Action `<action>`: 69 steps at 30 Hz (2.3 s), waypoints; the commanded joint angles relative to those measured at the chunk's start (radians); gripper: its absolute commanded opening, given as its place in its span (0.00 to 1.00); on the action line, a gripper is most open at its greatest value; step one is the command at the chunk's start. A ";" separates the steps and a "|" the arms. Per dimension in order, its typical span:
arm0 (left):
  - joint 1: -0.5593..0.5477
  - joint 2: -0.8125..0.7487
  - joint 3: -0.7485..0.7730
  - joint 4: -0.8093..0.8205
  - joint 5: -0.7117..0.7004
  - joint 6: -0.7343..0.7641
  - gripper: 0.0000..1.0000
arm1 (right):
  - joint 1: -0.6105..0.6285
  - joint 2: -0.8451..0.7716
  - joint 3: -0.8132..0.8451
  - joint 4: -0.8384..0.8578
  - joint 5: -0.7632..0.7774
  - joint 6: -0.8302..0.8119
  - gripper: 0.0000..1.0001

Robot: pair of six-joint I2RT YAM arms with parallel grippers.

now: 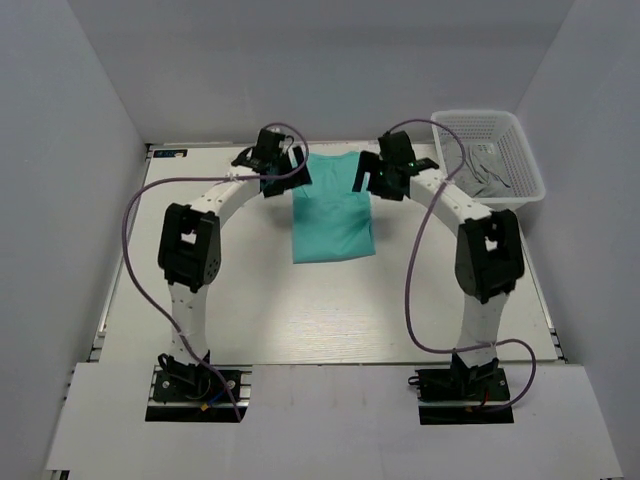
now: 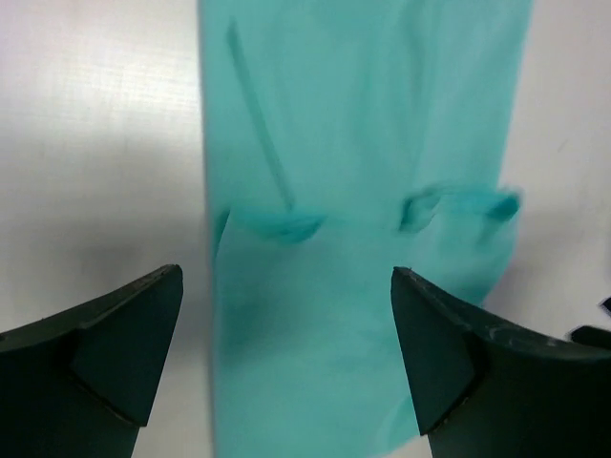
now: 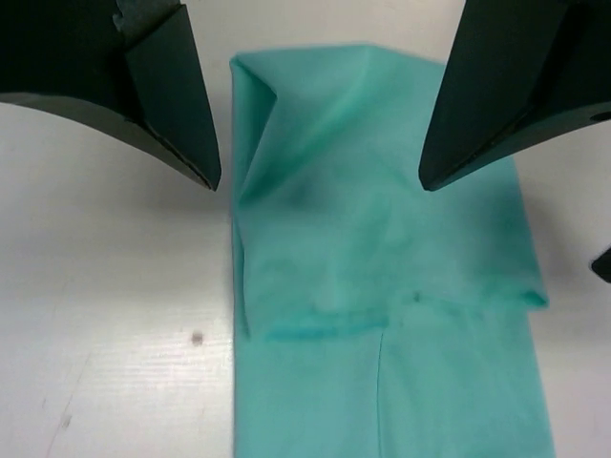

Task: Fold and stack the t-shirts
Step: Fold the folded rectangular tshirt in 1/3 of the way, then grab one side of the 2/3 rectangular tshirt with both arms

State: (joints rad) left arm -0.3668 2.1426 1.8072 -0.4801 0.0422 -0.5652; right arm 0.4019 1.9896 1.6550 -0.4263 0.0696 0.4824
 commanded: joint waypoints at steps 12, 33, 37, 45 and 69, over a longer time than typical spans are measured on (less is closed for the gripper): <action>-0.057 -0.515 -0.701 0.178 0.168 -0.028 1.00 | 0.021 -0.316 -0.517 0.264 -0.362 -0.008 0.90; -0.066 -0.181 -0.577 0.268 0.326 -0.078 1.00 | -0.014 -0.065 -0.477 0.366 -0.396 0.071 0.90; -0.066 -0.168 -0.577 0.255 0.326 -0.068 1.00 | -0.014 -0.063 -0.485 0.414 -0.475 0.016 0.90; -0.066 -0.317 -0.531 0.176 0.220 -0.003 1.00 | -0.009 -0.296 -0.489 0.386 -0.432 -0.064 0.90; -0.133 -0.320 -0.724 0.136 0.036 0.011 0.76 | -0.012 -0.290 -0.629 0.190 -0.163 -0.077 0.90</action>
State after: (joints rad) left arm -0.4969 1.7901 1.0767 -0.3401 0.0978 -0.5571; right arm 0.3874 1.6752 1.0042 -0.2478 -0.0700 0.4137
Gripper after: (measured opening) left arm 0.772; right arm 0.904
